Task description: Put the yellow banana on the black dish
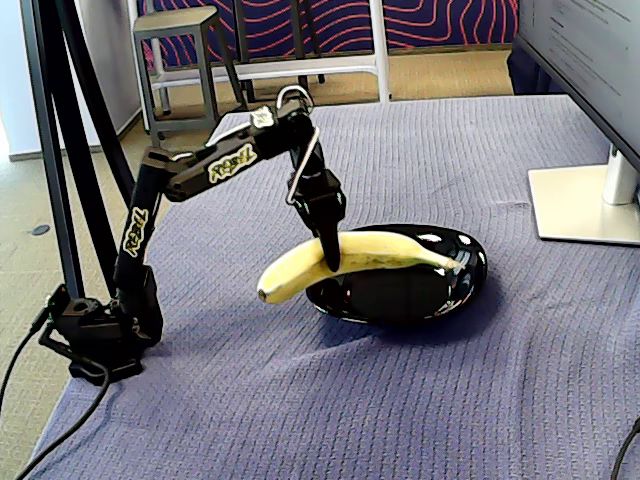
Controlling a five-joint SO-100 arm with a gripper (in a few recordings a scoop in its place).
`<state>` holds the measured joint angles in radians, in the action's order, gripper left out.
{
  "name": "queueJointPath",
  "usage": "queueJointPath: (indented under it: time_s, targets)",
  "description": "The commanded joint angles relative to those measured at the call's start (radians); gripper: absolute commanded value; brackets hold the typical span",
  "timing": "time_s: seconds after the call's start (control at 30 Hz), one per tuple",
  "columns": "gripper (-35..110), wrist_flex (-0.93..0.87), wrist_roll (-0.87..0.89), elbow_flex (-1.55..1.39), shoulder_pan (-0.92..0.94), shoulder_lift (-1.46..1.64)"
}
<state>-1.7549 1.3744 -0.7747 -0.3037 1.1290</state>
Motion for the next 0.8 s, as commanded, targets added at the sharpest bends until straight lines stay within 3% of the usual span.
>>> queueJointPath:
  time_s: [0.0, 0.77]
  targets:
    - [0, -0.018, 0.012, 0.166, -0.006, -0.046]
    - [0, 0.109, 0.011, 0.344, -0.187, -0.219]
